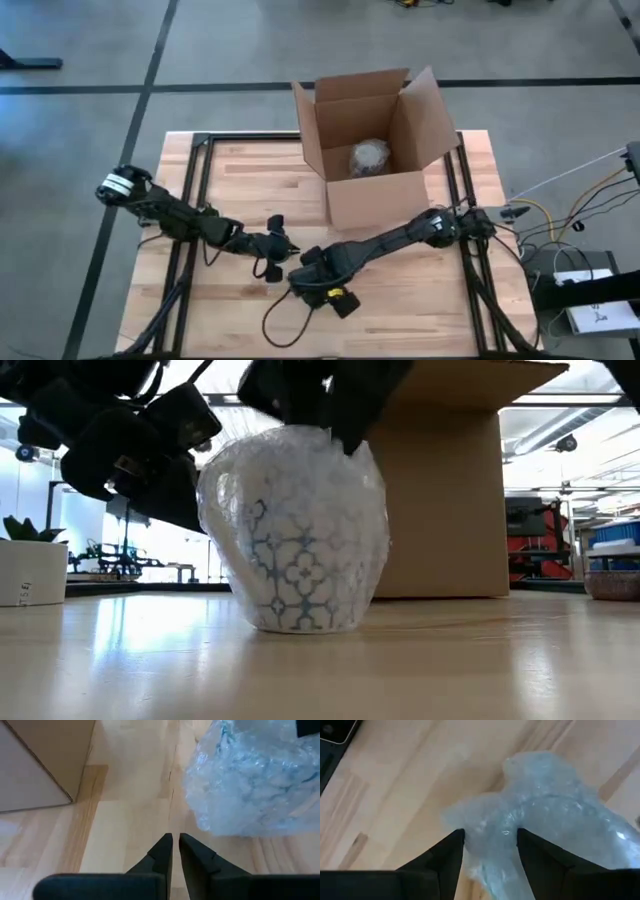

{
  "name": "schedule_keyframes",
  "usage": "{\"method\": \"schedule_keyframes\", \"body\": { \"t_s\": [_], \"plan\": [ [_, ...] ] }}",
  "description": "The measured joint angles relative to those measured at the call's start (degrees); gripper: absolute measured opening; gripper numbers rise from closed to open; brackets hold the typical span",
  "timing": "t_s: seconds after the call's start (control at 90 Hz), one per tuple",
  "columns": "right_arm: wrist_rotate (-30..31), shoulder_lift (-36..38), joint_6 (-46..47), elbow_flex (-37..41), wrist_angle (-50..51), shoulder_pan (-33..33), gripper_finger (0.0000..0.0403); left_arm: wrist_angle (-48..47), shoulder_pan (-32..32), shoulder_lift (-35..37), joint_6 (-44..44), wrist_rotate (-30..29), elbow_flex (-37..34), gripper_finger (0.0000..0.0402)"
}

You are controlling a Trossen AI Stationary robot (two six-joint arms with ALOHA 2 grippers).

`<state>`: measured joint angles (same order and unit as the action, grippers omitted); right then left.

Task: Wrap mug
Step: Put the wrapped blue patterned mug into the cardboard box

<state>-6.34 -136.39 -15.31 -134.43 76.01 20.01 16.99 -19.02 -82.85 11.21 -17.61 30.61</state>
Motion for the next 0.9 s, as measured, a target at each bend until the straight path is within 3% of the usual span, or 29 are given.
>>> {"method": "schedule_keyframes", "body": {
  "t_s": [0.167, 0.322, 0.611, 0.9],
  "plan": [
    [0.1, -1.4, 1.5, 0.1, -0.2, -0.2, 0.0173, 0.0, 0.0, 0.0, 0.0, 0.0, 0.0, 0.0020],
    [1.2, -1.4, 2.3, 0.7, -0.4, -1.3, 0.0148, 0.1, 0.0, 0.0, 0.0, 0.0, 0.0, 0.0020],
    [0.2, -1.3, 3.9, 1.9, 0.0, -2.3, 0.0020, 0.1, 0.0, 0.0, 0.0, 0.0, 0.0, 0.0020],
    [1.9, 1.6, 5.6, -0.1, -0.8, -2.1, 0.0017, -1.4, 0.0, 0.0, 0.0, 0.0, 0.0, 0.0020]
  ]
}}
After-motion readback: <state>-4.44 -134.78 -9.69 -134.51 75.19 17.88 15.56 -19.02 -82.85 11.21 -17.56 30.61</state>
